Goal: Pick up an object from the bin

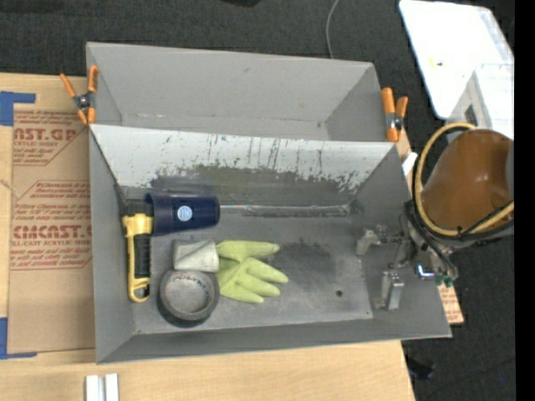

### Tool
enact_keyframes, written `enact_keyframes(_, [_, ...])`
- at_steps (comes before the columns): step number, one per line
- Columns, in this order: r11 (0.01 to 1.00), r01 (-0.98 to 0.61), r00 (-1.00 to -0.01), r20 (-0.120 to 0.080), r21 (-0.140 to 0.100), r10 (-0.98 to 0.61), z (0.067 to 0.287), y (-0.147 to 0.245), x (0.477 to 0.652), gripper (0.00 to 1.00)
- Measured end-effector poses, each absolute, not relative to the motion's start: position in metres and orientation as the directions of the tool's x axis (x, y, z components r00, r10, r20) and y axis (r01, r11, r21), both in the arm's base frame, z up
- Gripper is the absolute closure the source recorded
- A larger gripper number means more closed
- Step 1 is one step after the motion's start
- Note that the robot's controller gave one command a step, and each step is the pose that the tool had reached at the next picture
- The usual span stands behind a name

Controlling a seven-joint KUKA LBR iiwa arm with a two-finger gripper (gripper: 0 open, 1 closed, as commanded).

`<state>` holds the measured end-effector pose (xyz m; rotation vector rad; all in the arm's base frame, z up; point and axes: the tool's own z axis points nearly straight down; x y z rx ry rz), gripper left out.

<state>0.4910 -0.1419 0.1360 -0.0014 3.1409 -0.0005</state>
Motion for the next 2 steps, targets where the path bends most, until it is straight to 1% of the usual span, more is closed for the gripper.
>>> enact_keyframes(1, [1.0, -0.001, -1.0, -0.001, 0.0, -0.001, 0.136, -0.142, 0.491, 0.0])
enact_keyframes(2, [0.988, -0.155, -0.988, -0.003, -0.002, -0.155, 0.122, -0.101, 0.538, 0.0])
